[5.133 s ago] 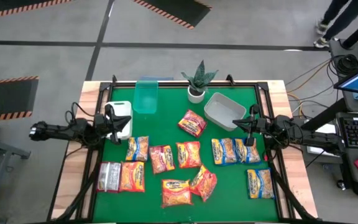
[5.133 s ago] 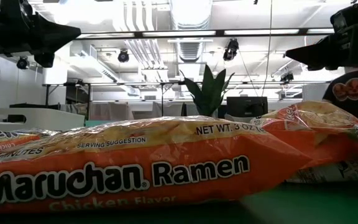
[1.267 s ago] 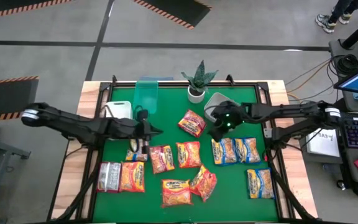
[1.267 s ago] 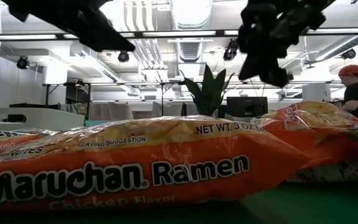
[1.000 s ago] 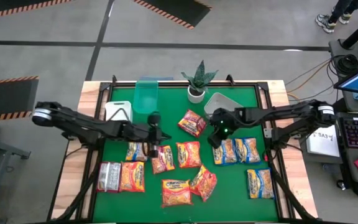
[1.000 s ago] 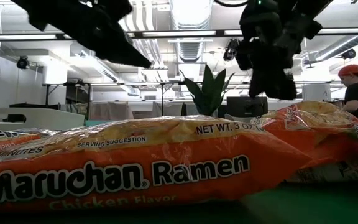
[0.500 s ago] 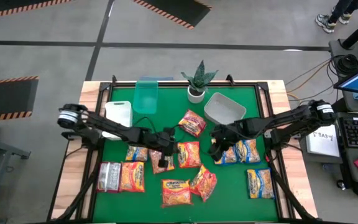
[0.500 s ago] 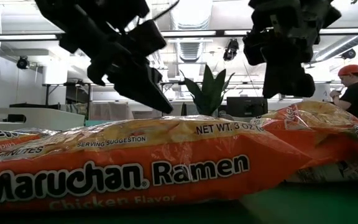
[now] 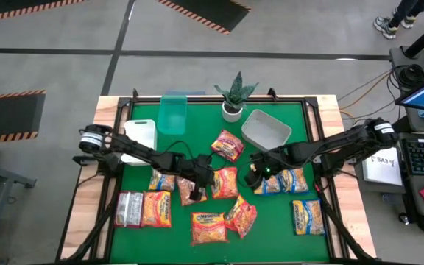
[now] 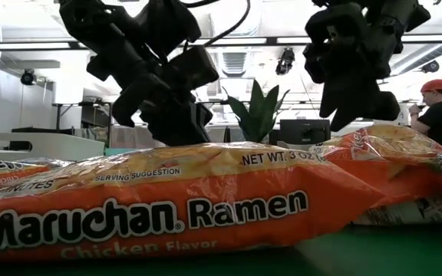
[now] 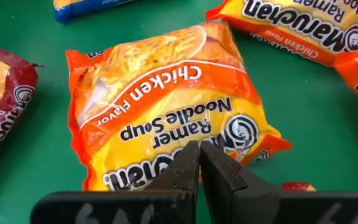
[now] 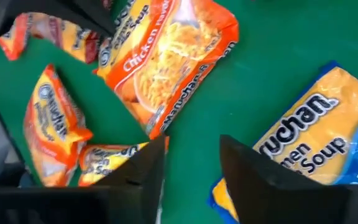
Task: Sort Maruchan noodles
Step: Put the orange noodle pack into the green bin
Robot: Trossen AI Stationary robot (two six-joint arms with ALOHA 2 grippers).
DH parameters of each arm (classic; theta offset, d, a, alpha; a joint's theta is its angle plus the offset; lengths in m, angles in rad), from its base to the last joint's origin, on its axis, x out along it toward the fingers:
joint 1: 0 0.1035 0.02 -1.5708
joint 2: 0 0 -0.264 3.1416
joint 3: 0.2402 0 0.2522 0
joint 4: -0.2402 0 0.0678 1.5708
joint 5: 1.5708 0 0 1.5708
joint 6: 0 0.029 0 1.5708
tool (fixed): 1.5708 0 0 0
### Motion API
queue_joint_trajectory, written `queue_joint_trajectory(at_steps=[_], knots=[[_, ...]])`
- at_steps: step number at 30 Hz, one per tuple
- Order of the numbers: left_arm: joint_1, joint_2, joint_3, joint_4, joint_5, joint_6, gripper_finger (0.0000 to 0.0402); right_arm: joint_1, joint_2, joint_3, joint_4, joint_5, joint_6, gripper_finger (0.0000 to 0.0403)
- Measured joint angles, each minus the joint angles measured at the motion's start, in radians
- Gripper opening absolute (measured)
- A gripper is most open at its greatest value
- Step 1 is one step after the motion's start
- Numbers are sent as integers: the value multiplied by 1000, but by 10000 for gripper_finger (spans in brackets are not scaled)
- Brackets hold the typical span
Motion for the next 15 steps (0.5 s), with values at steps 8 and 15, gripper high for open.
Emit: queue_joint_trajectory(at_steps=[8,15], knots=[[16,2,-1,-32,8,4,0,0,40,0,60,54,15,258],[22,1,-20,-28,8,-7,0,-6,147,-1,205,46,10,323]])
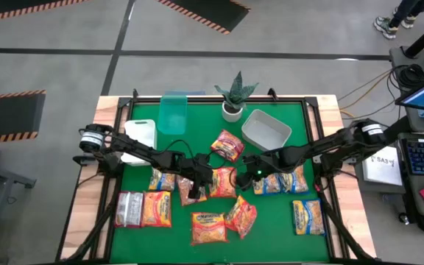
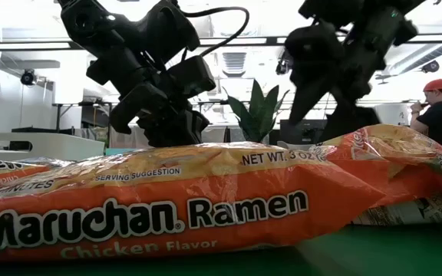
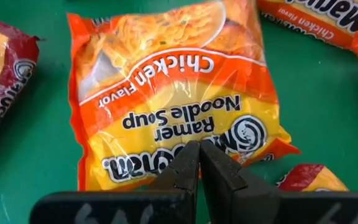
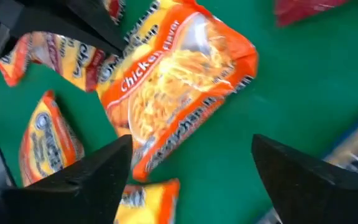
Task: Sort Maruchan noodles
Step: Put the orange noodle pack into the green bin
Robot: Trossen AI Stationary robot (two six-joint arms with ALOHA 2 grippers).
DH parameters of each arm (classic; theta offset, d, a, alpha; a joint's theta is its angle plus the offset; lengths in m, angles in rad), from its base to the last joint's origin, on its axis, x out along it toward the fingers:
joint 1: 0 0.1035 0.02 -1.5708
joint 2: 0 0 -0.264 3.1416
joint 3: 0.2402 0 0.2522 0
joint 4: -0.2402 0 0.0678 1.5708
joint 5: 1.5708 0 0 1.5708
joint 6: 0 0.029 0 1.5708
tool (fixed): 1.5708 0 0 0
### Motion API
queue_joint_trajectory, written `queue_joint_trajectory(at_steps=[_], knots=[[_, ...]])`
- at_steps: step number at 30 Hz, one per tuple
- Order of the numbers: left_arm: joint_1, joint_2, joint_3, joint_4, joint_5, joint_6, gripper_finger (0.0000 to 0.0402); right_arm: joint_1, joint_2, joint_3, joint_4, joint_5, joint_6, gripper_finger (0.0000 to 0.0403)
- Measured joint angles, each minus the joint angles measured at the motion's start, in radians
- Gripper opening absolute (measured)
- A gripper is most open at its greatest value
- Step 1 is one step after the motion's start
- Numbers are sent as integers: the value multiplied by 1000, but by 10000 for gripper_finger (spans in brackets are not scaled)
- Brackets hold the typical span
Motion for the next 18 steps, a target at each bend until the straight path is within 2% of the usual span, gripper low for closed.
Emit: queue_joint_trajectory(at_steps=[7,18], knots=[[1,-2,-14,0,0,-6,0,-8,80,0,80,-5,19,359],[1,-2,-29,9,3,-23,0,-15,145,0,209,-6,32,361]])
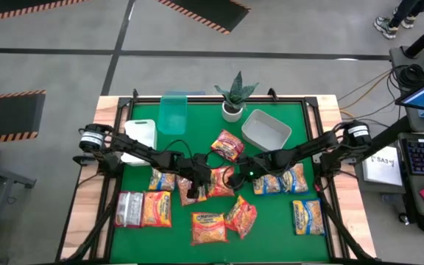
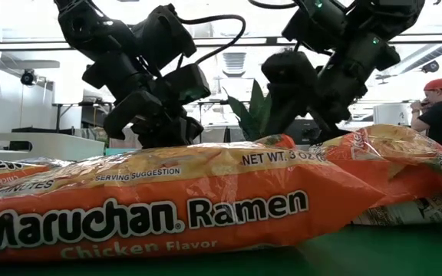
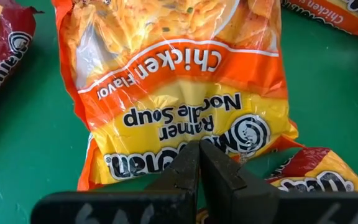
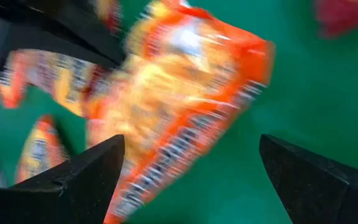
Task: Sort Maruchan noodles
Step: Put the orange noodle pack into the green bin
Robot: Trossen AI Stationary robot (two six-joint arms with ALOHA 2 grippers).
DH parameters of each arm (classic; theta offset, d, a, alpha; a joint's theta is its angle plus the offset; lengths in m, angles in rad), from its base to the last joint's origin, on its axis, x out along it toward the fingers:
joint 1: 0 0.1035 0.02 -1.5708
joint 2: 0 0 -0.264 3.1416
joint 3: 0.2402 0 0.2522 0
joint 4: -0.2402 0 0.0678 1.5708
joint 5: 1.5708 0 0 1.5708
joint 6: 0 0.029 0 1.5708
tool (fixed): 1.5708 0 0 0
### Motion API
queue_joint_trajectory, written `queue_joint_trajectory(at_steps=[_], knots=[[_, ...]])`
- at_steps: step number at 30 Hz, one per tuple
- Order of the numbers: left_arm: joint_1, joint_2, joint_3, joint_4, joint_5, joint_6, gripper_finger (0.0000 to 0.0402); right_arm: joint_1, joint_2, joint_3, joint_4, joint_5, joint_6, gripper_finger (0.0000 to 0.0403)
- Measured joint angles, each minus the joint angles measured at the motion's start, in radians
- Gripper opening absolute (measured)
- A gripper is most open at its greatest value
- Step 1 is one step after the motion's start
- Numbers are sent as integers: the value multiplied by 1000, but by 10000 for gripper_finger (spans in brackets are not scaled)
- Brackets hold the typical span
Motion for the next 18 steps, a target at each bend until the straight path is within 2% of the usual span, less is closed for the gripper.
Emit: queue_joint_trajectory(at_steps=[10,18], knots=[[0,0,-6,12,1,-4,0,-15,34,0,111,3,-2,361],[0,1,-6,16,1,-4,0,-24,119,0,260,16,-1,351]])
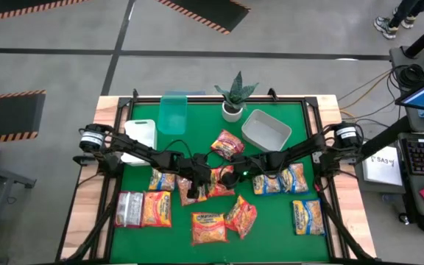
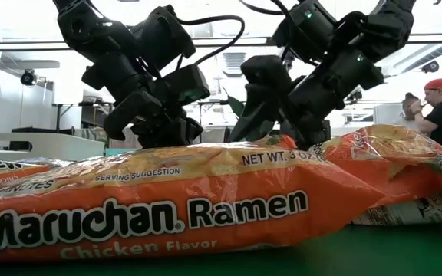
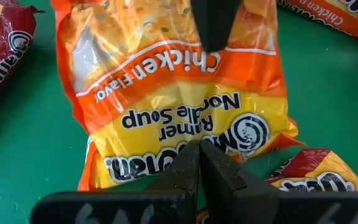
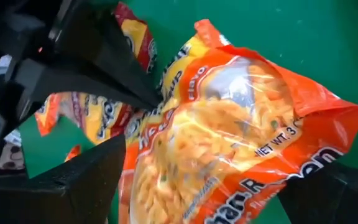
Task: Sort Maruchan noodles
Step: Put the orange noodle pack into the green bin
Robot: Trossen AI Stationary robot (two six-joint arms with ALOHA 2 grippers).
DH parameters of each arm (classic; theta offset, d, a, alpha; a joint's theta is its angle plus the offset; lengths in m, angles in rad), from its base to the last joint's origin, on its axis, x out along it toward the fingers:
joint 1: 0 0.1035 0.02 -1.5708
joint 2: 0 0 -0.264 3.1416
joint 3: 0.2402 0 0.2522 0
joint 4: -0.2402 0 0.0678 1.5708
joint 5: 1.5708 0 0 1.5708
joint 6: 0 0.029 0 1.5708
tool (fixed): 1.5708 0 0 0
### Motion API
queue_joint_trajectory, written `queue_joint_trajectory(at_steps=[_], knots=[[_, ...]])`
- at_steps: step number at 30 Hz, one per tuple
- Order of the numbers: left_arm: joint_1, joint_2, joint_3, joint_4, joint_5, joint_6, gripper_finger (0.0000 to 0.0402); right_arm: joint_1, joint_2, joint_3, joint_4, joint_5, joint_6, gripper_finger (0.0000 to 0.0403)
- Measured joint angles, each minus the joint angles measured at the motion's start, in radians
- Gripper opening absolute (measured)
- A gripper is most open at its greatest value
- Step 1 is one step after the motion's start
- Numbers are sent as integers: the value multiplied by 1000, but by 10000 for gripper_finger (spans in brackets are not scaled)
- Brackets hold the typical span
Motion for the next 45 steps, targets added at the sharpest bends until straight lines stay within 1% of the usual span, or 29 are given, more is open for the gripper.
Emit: queue_joint_trajectory(at_steps=[4,11,14,17,23,29,35,37,41,45], knots=[[0,0,0,0,0,0,0,-6,20,0,14,10,-2,305],[0,0,0,4,1,0,0,-7,20,0,22,12,-36,192],[0,-1,0,4,1,0,0,-7,13,0,25,12,-48,152],[0,-16,0,-6,1,0,0,-7,3,0,26,12,-70,121],[0,-79,-1,-55,-4,5,0,-7,-36,0,26,18,-133,71],[0,-189,-1,-151,-6,72,0,-7,-93,0,28,43,-247,43],[3,-348,-1,-184,-7,165,0,-10,-167,0,18,67,-344,40],[10,-405,-1,-199,-7,192,0,-10,-190,0,23,91,-385,40],[30,-518,-21,-198,-9,247,0,-10,-234,0,25,145,-487,39],[56,-629,-71,-119,-9,278,0,-10,-264,0,38,226,-592,39]])
